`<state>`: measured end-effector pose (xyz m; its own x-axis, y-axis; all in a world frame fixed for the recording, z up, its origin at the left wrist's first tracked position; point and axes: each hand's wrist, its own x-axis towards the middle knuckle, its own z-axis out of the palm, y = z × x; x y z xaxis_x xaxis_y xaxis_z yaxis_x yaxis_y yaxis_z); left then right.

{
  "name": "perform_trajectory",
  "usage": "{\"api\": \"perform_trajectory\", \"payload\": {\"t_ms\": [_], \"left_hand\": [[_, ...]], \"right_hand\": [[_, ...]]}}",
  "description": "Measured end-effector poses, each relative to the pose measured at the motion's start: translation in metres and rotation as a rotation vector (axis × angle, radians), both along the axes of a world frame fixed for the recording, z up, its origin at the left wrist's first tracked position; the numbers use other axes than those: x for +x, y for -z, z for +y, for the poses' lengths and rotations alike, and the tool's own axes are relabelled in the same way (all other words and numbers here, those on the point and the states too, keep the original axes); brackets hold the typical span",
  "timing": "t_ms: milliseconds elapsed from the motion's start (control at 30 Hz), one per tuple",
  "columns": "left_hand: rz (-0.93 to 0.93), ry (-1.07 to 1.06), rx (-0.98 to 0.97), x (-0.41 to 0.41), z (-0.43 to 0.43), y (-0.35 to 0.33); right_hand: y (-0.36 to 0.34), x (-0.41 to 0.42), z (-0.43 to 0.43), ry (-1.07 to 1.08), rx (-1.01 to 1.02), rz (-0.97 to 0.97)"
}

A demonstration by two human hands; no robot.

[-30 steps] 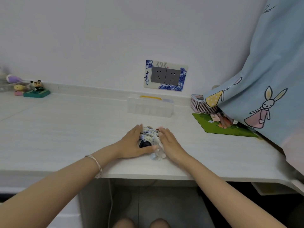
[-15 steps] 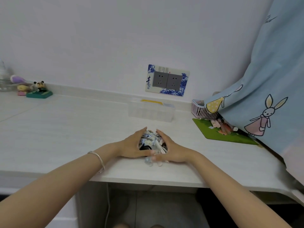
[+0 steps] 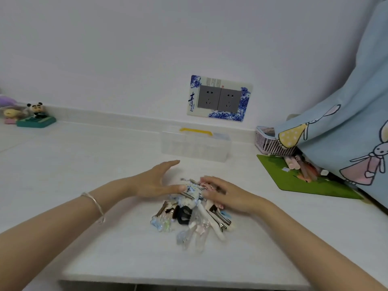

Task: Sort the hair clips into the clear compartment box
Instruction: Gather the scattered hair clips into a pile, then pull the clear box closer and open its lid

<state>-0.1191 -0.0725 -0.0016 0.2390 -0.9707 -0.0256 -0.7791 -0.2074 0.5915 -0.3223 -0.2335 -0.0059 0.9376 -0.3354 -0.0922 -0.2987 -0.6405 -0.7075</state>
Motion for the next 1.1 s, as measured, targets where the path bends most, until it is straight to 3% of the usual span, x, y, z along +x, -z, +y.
{"api": "perform_trajectory", "payload": {"t_ms": [167,300,367,633,867,1100], "left_hand": [[-0.226,-0.075,-0.217,0.038,-0.028,-0.002],[-0.206,-0.193,-0.332,0.062,-0.062,-0.009],[-0.203,-0.223,-0.315,0.068,-0.076,-0.008],[-0.077,-0.274,-0.295,0.076,-0.104,-0.012],[-0.095,-0.248,-0.327,0.057,-0.072,-0.013],[-0.219,-0.231,-0.393,0.036,-0.022,-0.011]], "right_hand": [[-0.009,0.004,-0.02,-0.12,0.036,-0.011],[-0.033,0.027,-0.064,0.112,-0.086,-0.329],[-0.035,0.041,-0.083,0.18,-0.161,-0.378],[-0.02,0.078,-0.123,0.303,-0.129,-0.32],[-0.015,0.058,-0.102,0.294,-0.226,-0.33],[-0.017,0.013,-0.077,0.251,-0.495,-0.303]]}}
